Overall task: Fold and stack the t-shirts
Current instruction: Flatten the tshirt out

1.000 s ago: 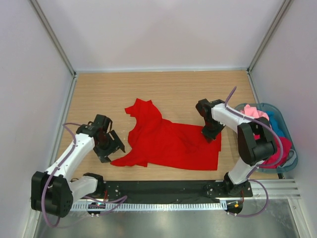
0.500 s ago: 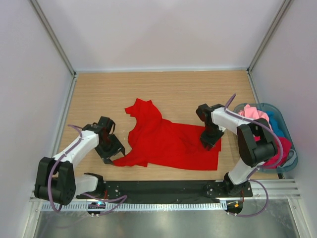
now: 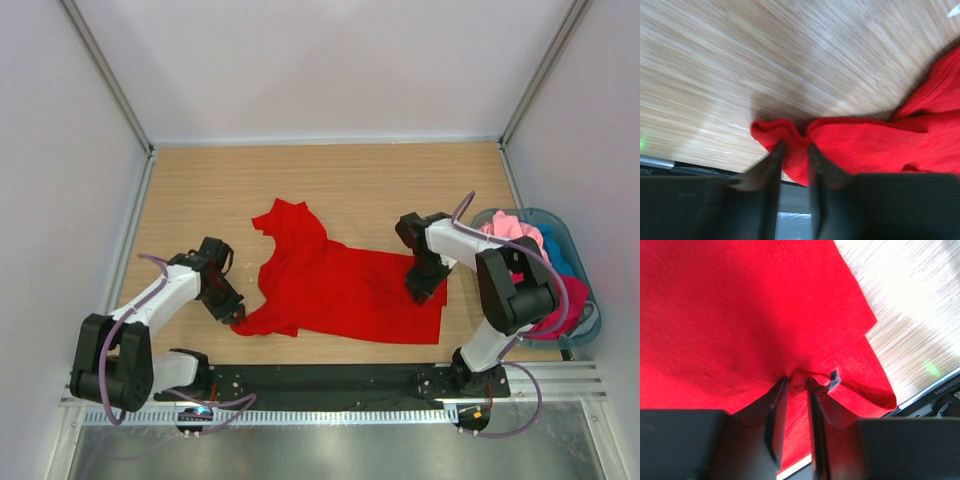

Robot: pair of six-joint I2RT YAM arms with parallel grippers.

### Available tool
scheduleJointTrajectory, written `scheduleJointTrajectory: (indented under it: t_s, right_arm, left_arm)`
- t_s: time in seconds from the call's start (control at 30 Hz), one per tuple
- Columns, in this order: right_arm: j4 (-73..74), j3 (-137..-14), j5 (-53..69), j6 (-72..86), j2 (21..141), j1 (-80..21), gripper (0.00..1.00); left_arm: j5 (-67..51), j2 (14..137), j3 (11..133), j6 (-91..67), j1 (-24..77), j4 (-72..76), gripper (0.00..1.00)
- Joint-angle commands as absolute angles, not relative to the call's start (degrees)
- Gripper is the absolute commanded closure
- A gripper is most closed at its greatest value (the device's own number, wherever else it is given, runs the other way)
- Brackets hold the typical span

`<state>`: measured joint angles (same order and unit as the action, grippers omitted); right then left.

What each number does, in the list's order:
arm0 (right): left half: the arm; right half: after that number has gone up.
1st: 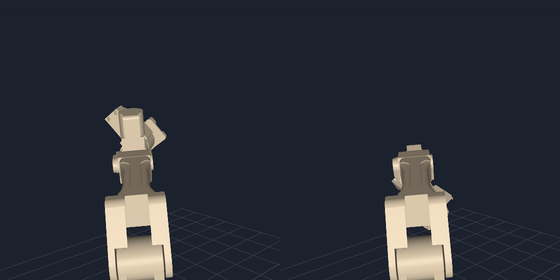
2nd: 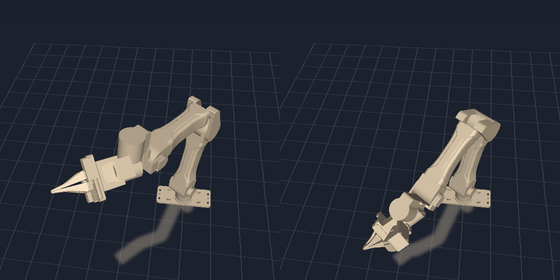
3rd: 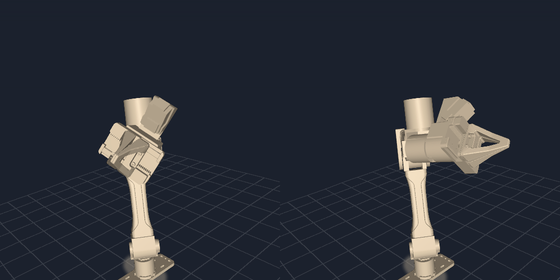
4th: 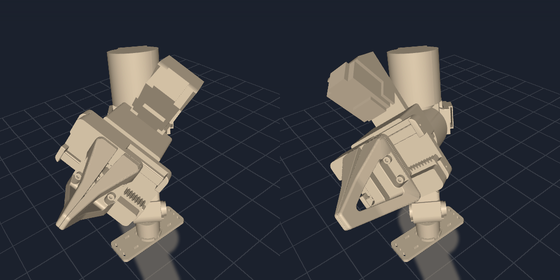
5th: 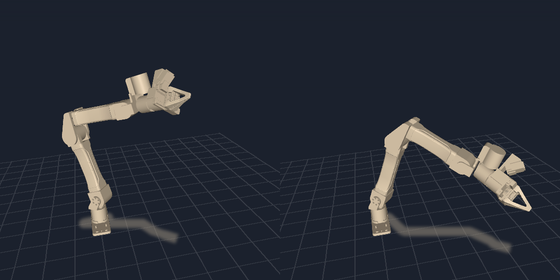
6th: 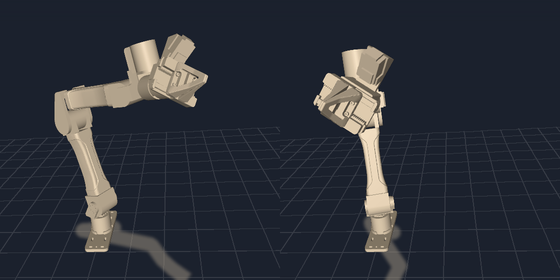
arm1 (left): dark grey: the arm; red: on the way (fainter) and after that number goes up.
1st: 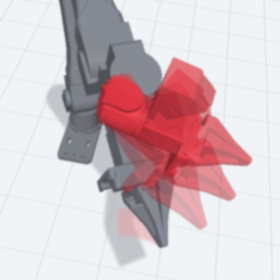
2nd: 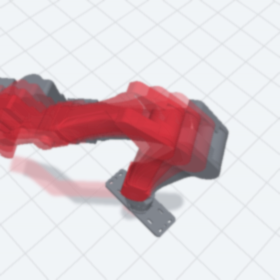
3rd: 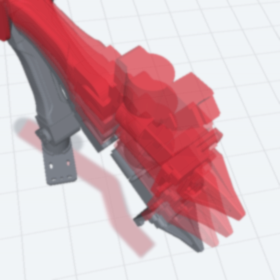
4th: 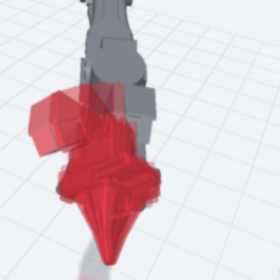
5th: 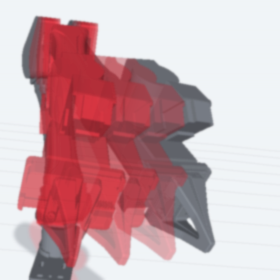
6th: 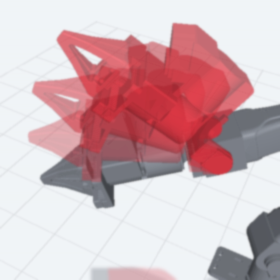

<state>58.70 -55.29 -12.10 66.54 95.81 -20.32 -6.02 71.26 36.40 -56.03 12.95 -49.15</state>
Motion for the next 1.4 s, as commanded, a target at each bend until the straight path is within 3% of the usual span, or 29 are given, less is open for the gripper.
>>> scheduleJointTrajectory:
  t_s: [0.0,0.1,0.17,0.3,0.43,0.6,0.73,0.8,0.9,1.03,1.1,1.3,1.37]
  right_arm:
    - [58.4,-54.1,-14.6,67.9,95.6,-20.7,0.74]
    - [57.1,-53.1,-14.9,67.9,95.5,-20.7,0.85]
    - [55.0,-52.6,-15.2,66.9,95.4,-20.5,0.99]
    - [58.0,-58.5,-18.1,63.7,94.3,-20.5,0.99]
    - [63.6,-78.0,-23.8,56.0,92.3,-20.4,0.99]
    - [70.0,-104.0,-29.6,49.3,96.0,-19.3,0.99]
    - [75.8,-127.9,-31.0,46.5,98.3,-19.2,0.99]
    - [75.6,-131.1,-30.7,44.9,96.7,-19.2,0.99]
    - [73.2,-128.4,-30.0,43.9,91.6,-19.2,0.99]
    - [70.9,-113.0,-29.4,44.8,83.3,-19.2,0.99]
    - [70.3,-105.7,-28.8,45.5,79.5,-19.2,0.99]
    - [63.7,-67.6,-22.8,48.8,63.0,-19.2,0.99]
    - [61.0,-60.9,-18.6,49.6,59.4,-19.4,0.99]
  left_arm:
    - [-5.7,71.8,36.2,-56.4,12.7,-47.0,0.83]
    - [-5.9,71.6,36.2,-56.2,12.7,-46.8,0.97]
    - [-6.0,69.7,36.8,-55.6,12.6,-46.8,1.00]
    - [-3.4,67.6,44.2,-52.7,12.7,-50.4,1.00]
    - [6.0,67.7,60.9,-48.1,12.7,-56.4,1.00]
    - [16.3,75.4,90.6,-43.7,12.9,-62.6,1.00]
    - [19.2,80.5,105.9,-41.5,15.6,-64.9,1.00]
    - [19.7,81.1,109.4,-41.3,16.8,-65.0,1.00]
    - [18.5,80.0,110.9,-41.4,17.0,-64.0,1.00]
    - [14.8,75.3,104.6,-39.5,17.2,-61.8,1.00]
    - [12.2,72.1,93.6,-39.0,17.4,-59.5,1.00]
    - [5.5,59.3,54.5,-46.6,16.6,-52.5,0.99]
    - [5.7,59.8,50.2,-47.9,14.7,-53.4,0.87]
